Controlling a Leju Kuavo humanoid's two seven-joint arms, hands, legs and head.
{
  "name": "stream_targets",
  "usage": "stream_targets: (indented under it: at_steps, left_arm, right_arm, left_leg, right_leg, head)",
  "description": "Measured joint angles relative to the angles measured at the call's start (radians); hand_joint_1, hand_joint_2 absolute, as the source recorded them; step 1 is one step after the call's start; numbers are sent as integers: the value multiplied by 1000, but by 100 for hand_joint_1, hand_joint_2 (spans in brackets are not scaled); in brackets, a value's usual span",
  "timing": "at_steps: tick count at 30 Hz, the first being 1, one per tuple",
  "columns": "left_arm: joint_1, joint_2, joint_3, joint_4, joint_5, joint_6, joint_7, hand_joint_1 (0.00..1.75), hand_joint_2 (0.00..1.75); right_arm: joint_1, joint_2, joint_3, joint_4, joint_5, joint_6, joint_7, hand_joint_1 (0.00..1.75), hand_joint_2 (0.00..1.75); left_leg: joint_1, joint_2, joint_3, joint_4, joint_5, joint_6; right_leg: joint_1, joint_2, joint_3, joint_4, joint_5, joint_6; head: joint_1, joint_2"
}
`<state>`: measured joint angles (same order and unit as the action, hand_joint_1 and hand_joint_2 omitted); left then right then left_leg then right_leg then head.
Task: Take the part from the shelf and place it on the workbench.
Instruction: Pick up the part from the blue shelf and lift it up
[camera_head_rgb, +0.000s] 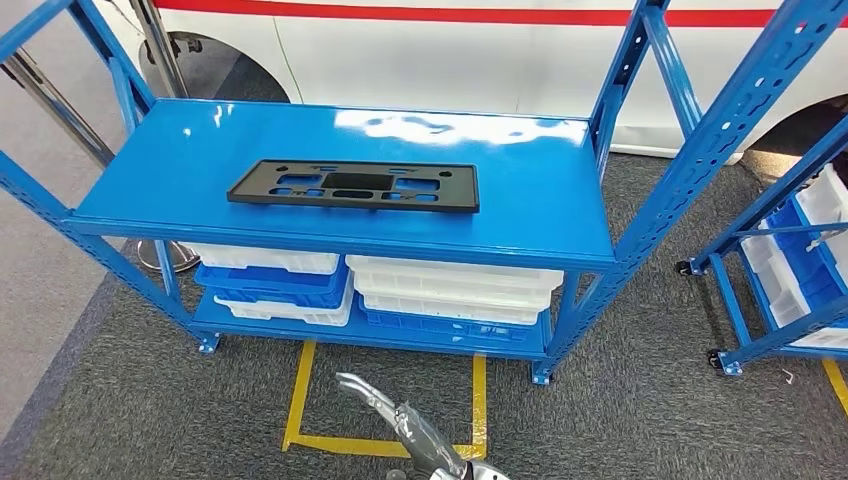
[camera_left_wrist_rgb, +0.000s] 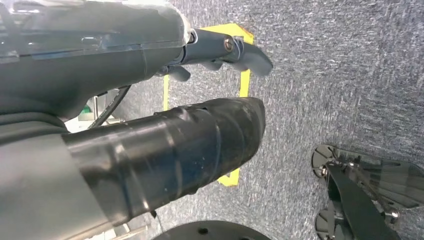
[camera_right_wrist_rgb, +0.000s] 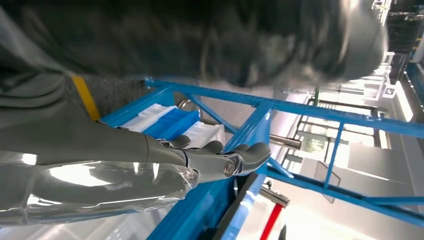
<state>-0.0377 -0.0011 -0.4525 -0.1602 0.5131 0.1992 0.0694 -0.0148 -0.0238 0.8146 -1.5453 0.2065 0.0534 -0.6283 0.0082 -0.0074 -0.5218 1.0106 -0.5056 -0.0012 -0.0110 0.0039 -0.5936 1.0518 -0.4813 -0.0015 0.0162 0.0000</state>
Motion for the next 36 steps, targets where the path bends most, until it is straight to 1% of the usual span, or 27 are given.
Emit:
stream_targets:
  at_steps: [2, 3, 4, 6, 7, 8, 9, 10, 11, 12, 13, 15, 18, 19, 20, 22, 23, 24, 25, 26, 27, 28, 29, 31, 33, 34, 36]
  left_arm:
    - [-1, -2, 0, 0, 0, 1, 0, 0, 0]
    - [-1, -2, 0, 0, 1, 1, 0, 0, 0]
    - [-2, -3, 0, 0, 3, 1, -1, 0, 0]
    - [-2, -4, 0, 0, 7, -2, -2, 0, 0]
    - [-2, -3, 0, 0, 9, -4, -3, 0, 0]
    - [-1, -3, 0, 0, 10, -6, -3, 0, 0]
    - [0, -3, 0, 0, 12, -7, -3, 0, 0]
    - [1, -3, 0, 0, 13, -8, -3, 0, 0]
    - [2, -3, 0, 0, 14, -8, -3, 0, 0]
    - [2, -2, 0, 0, 14, -8, -3, 0, 0]
    - [1, -1, 0, 1, 14, -8, -4, 0, 0]
    - [-1, -1, 0, 1, 14, -8, -4, 0, 0]
    - [-1, -1, 0, 1, 14, -8, -4, 0, 0]
    - [0, -1, 0, 1, 14, -8, -4, 0, 0]
    - [0, -1, 0, 1, 14, -8, -4, 0, 0]
    - [1, -1, 0, 1, 14, -8, -4, 0, 0]
    - [1, -1, 0, 1, 14, -8, -5, 0, 0]
    - [2, -1, 0, 1, 14, -8, -5, 0, 0]
    - [3, -2, 0, 1, 14, -8, -5, 0, 0]
    - [3, -2, 0, 1, 14, -8, -5, 0, 0]
    - [3, -2, 0, 1, 15, -9, -5, 0, 0]
    - [2, -3, 0, 2, 15, -9, -5, 0, 0]
    - [0, -3, 0, 2, 15, -10, -7, 0, 0]
    - [-3, -3, 0, 2, 16, -11, -9, 0, 0]
    - [-4, -3, 0, 2, 16, -11, -11, 0, 0]
    - [-4, -3, 0, 2, 16, -11, -12, 0, 0]
    - [-4, -3, 0, 2, 16, -12, -12, 0, 0]
  right_arm:
    - [5, -4, 0, -5, 2, 0, -3, 0, 0]
    - [7, -5, 0, -8, 4, 0, -4, 0, 0]
    - [7, -5, 0, -10, 6, 0, -5, 0, 0]
    - [7, -6, 0, -11, 9, 0, -6, 0, 0]
    - [7, -6, 0, -11, 10, 0, -6, 0, 0]
    - [7, -6, 0, -11, 10, 1, -6, 0, 0]
    - [7, -5, 0, -11, 11, 1, -6, 0, 0]
    - [6, -5, 0, -11, 11, 1, -6, 0, 0]
    - [6, -5, 0, -11, 11, 1, -6, 0, 0]
    - [6, -5, 0, -11, 11, 1, -6, 0, 0]
    - [6, -5, 0, -11, 12, 1, -7, 0, 0]
    - [5, -5, 0, -11, 12, 1, -7, 0, 0]
    - [4, -5, 0, -11, 12, 1, -7, 0, 0]
    - [4, -6, 0, -11, 12, 1, -7, 0, 0]
    - [3, -6, 0, -11, 13, 1, -8, 0, 0]
    - [4, -7, 0, -11, 13, 1, -8, 0, 0]
    - [5, -8, 0, -11, 13, 1, -8, 0, 0]
    - [5, -8, 0, -11, 13, 1, -8, 0, 0]
    - [5, -8, 0, -11, 13, 1, -7, 0, 0]
    - [5, -8, 0, -11, 13, 1, -7, 0, 0]
    - [5, -8, 0, -10, 13, 1, -7, 0, 0]
    - [4, -8, 0, -10, 13, 1, -7, 0, 0]
    - [4, -8, 1, -9, 13, 1, -7, 0, 0]
    - [2, -7, 2, -8, 13, 1, -6, 0, 0]
    - [-1, -5, 4, -8, 13, 1, -6, 0, 0]
    - [-3, -4, 5, -8, 13, 1, -6, 0, 0]
    - [-6, -3, 6, -8, 13, 1, -6, 0, 0]
  left_leg:
    - [3, 1, -1, 5, -9, -9]
    - [4, 2, -10, 28, -23, -13]
    - [5, 2, -29, 70, -46, -17]
    - [5, 3, -95, 198, -100, -21]
    - [5, 3, -129, 255, -114, -22]
    - [5, 3, -150, 283, -110, -21]
    - [5, 3, -154, 274, -86, -19]
    - [4, 3, -140, 227, -44, -15]
    - [3, 3, -114, 160, -2, -9]
    - [0, 3, -89, 100, 28, -2]
    - [-4, 4, -68, 53, 41, 6]
    - [-11, 4, -53, 20, 33, 16]
    - [-5, 3, -25, -4, 28, 27]
    - [-2, 3, -13, -10, 26, 32]
    - [-1, 4, -5, -14, 23, 36]
    - [-2, 4, 6, -14, 13, 41]
    - [-2, 3, 12, -14, 6, 41]
    - [-2, 2, 22, -14, -1, 40]
    - [-2, 1, 34, -14, -10, 38]
    - [-1, 1, 45, -14, -20, 35]
    - [-2, 0, 55, -13, -30, 31]
    - [-2, 1, 60, -13, -38, 26]
    - [-2, 1, 60, -13, -43, 20]
    - [-2, 1, 62, -14, -46, 9]
    - [-1, 2, 62, 10, -52, 1]
    - [0, 2, 44, 47, -63, -3]
    - [2, 2, -29, 168, -105, -10]
  right_leg:
    - [-1, 1, 4, -5, -1, -12]
    - [-2, 0, 9, -9, -2, -19]
    - [-3, -1, 14, -13, -4, -24]
    - [-1, -4, 21, -14, -10, -32]
    - [1, -4, 24, -14, -13, -34]
    - [2, -3, 29, -14, -17, -35]
    - [3, -2, 36, -14, -22, -35]
    - [4, -1, 44, -14, -28, -34]
    - [5, 0, 53, -15, -34, -32]
    - [7, 0, 60, -15, -41, -29]
    - [7, -1, 64, -16, -45, -24]
    - [8, -2, 69, -15, -47, -13]
    - [7, -3, 70, 10, -52, -1]
    - [7, -3, 54, 43, -68, 2]
    - [5, -3, 23, 96, -91, 5]
    - [4, -3, -62, 217, -133, 11]
    - [3, -3, -94, 250, -132, 13]
    - [3, -3, -109, 247, -110, 14]
    - [2, -3, -103, 207, -66, 13]
    - [2, -3, -87, 144, -15, 12]
    - [4, -3, -71, 89, 19, 8]
    - [6, -3, -58, 44, 39, 3]
    - [9, -3, -54, 19, 45, -5]
    - [13, 0, -48, 3, 38, -21]
    - [11, 2, -29, -8, 32, -35]
    - [9, 1, -16, -14, 27, -41]
    - [8, -1, 3, -20, 14, -48]
  head:
    - [0, 0]
    - [0, 0]
    - [0, 0]
    - [0, 0]
    - [0, 0]
    - [0, 0]
    - [0, 0]
    - [0, 0]
    - [0, 0]
    - [0, 0]
    - [0, 0]
    - [0, 0]
    - [0, 0]
    - [0, 0]
    - [0, 0]
    - [0, 0]
    - [0, 0]
    - [0, 0]
    - [0, 0]
    - [0, 0]
    - [0, 0]
    - [2, 0]
    - [3, 0]
    - [6, 0]
    - [6, 0]
    - [5, 0]
    - [5, 0]
